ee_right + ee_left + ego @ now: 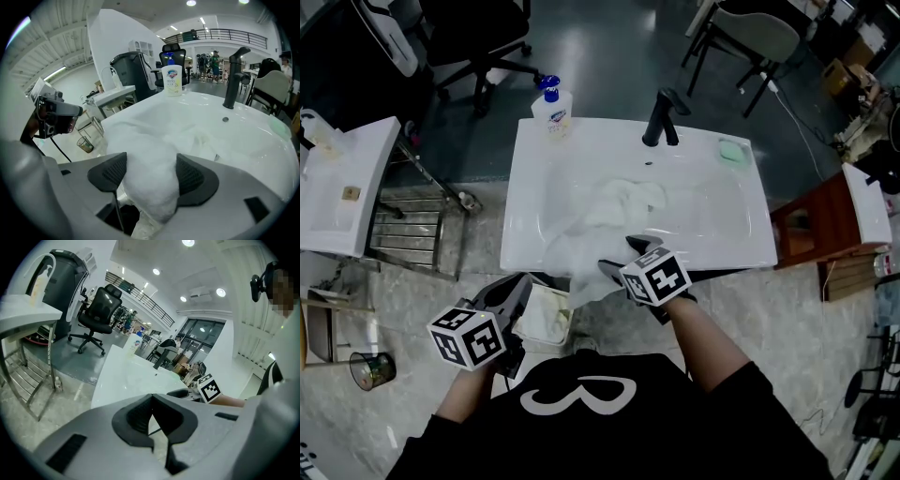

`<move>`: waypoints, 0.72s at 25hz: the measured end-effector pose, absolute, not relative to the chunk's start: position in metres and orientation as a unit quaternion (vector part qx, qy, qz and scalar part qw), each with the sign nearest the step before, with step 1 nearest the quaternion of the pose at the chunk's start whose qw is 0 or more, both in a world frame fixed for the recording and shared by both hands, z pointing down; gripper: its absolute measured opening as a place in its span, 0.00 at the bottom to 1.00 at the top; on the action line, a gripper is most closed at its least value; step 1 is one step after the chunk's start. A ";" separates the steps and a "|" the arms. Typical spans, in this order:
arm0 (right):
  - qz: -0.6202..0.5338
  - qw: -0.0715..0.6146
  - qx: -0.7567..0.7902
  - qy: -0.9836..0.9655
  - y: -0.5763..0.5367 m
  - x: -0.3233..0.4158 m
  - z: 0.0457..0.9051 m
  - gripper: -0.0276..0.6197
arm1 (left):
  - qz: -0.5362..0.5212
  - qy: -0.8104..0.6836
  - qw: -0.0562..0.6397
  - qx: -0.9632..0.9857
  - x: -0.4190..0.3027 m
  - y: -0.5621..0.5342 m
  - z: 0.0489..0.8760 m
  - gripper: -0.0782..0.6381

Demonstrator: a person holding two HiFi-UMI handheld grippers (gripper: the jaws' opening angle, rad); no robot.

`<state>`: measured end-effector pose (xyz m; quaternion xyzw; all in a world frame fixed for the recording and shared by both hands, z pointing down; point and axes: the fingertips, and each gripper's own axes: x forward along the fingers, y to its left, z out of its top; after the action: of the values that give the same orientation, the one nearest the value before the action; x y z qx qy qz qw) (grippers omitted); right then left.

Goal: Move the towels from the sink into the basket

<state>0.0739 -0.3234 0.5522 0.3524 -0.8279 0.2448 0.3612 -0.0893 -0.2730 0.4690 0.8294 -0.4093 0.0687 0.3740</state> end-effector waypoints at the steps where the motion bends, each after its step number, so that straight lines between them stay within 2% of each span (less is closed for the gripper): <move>1: 0.245 0.363 0.352 -0.828 -0.324 0.074 0.552 0.55 | 0.069 -0.407 0.373 0.831 -0.088 -0.275 0.468 0.12; 7: 0.233 0.371 0.365 -0.821 -0.322 0.072 0.550 0.39 | 0.055 -0.394 0.371 0.839 -0.092 -0.283 0.457 0.12; 12: 0.250 0.356 0.394 -0.810 -0.318 0.065 0.545 0.17 | 0.057 -0.375 0.373 0.847 -0.106 -0.287 0.450 0.12; 18: 0.305 0.300 0.449 -0.785 -0.314 0.064 0.538 0.13 | 0.071 -0.351 0.371 0.857 -0.130 -0.289 0.443 0.12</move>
<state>0.0641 -0.3137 0.5376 0.4491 -0.7846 0.3048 0.2998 -0.1301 -0.2893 0.4429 0.8571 -0.3505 0.0713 0.3706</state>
